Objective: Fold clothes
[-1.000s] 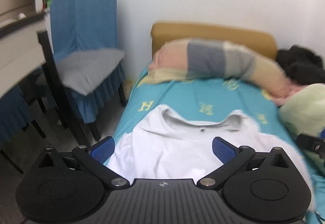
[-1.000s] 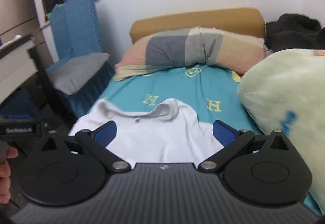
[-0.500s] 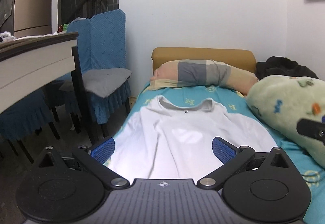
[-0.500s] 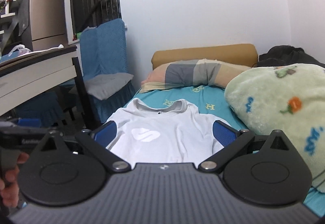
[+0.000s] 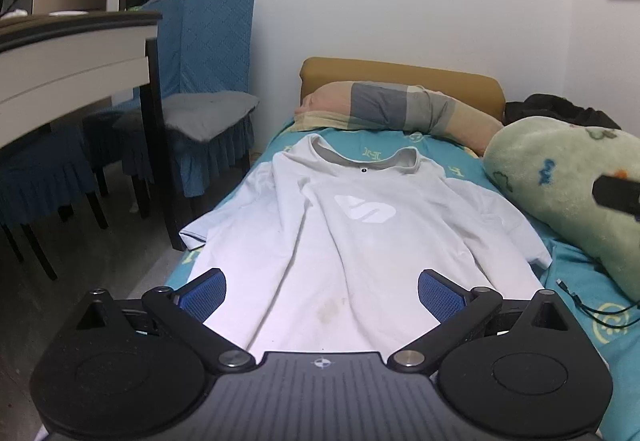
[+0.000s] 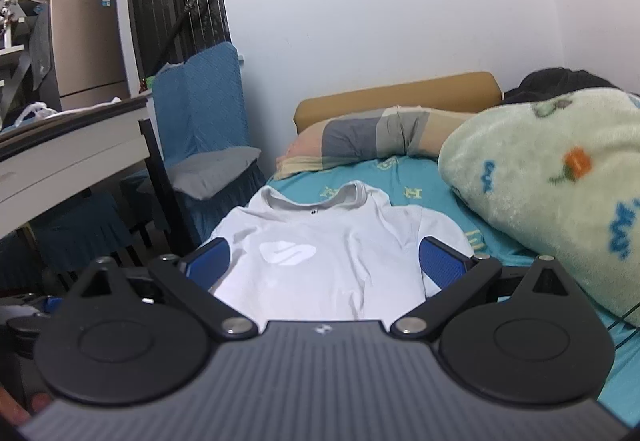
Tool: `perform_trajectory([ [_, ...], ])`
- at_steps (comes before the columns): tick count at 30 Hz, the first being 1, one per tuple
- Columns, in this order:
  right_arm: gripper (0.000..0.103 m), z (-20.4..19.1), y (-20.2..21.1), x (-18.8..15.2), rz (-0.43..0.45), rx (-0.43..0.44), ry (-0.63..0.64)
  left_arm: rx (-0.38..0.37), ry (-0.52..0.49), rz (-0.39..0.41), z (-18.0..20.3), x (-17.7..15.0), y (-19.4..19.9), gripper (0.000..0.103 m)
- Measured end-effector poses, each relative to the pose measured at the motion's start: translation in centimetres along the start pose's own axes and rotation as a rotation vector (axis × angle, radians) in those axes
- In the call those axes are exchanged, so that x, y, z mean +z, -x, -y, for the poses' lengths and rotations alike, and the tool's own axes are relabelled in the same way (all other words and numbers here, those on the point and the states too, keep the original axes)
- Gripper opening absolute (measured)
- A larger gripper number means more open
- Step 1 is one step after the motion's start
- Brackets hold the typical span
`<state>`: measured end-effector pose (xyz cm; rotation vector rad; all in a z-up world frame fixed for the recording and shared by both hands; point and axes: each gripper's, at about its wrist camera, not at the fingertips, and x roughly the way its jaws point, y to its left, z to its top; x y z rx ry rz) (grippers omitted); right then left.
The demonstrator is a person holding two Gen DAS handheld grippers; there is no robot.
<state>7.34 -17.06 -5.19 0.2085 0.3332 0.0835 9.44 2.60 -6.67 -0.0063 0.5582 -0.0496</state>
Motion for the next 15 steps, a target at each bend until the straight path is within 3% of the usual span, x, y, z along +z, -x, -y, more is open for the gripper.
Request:
perform_trajectory([
  [10,0.103,0.0,-1.5,-1.1,-0.036,-0.005,-0.017,0.015,0.144,-0.087,-2.4,0.2,-2.1,0.103],
  [15,0.103,-0.1,-2.4,-1.6,-0.059,-0.016,-0.016,0.025,0.264,-0.114,-4.7,0.5,-4.3,0.103],
])
